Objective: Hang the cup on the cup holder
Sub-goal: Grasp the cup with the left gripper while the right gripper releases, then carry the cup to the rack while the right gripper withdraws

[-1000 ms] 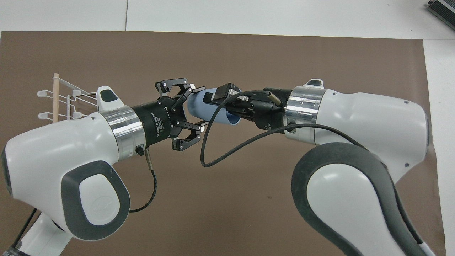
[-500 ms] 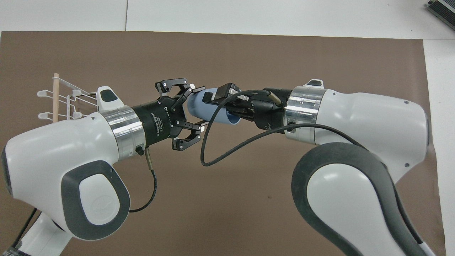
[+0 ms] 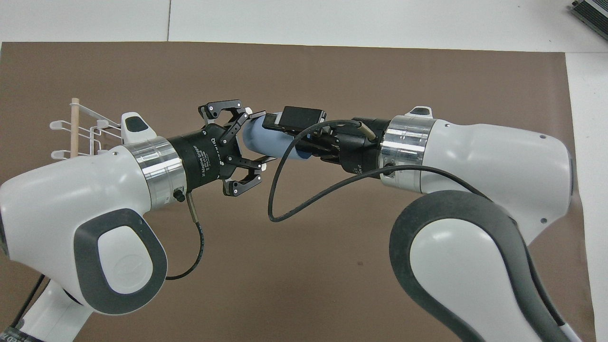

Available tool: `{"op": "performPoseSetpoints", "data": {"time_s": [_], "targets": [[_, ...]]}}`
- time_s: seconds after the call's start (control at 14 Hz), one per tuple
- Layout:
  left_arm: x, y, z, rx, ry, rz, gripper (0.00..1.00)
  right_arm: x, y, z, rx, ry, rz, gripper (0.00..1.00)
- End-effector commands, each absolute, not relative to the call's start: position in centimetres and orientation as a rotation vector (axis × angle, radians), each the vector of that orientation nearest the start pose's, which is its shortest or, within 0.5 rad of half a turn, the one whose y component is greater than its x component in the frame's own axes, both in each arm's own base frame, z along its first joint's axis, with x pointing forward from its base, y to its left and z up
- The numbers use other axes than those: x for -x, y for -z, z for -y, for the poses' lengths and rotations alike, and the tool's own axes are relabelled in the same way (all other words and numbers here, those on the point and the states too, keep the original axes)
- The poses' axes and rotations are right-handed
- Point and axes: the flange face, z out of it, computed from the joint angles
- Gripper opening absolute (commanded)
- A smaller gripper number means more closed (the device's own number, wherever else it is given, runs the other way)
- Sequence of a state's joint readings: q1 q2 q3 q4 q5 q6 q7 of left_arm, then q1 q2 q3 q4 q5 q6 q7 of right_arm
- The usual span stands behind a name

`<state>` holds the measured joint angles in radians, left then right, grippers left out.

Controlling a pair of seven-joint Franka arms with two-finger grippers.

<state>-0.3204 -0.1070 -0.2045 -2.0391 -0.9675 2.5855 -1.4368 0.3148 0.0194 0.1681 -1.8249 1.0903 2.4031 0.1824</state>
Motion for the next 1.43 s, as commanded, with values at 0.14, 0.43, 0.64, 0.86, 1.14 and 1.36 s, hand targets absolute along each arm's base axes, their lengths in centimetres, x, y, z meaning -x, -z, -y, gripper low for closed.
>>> {"op": "performPoseSetpoints", "data": {"time_s": [0.14, 0.43, 0.64, 0.86, 1.14, 1.36], "targets": [[-50.9, -55.7, 25.6, -1.552, 0.325, -1.601, 0.0, -53.6, -58.1, -28.5, 2.127, 0.239, -0.307, 1.0], [-51.8, -55.8, 21.5, -1.633, 0.282, -1.586, 0.0, -53.9, -57.8, -28.2, 2.302, 0.346, -0.129, 1.0], [-52.3, -55.7, 19.9, -1.758, 0.176, -1.582, 0.0, -54.1, -57.4, -27.6, 2.403, 0.392, 0.055, 1.0], [-52.8, -55.7, 18.8, -1.888, 0.032, -1.563, 0.0, -54.5, -57.5, -25.9, 2.527, 0.406, 0.261, 1.0], [-53.9, -55.7, 16.2, -2.116, -0.245, -1.513, 0.0, -55.3, -58.3, -22.8, 2.694, 0.34, 0.527, 1.0], [-55.4, -56.7, 14.2, -2.329, -0.479, -1.439, 0.0, -55.7, -59.6, -19.3, 2.796, 0.263, 0.629, 1.0]]}}
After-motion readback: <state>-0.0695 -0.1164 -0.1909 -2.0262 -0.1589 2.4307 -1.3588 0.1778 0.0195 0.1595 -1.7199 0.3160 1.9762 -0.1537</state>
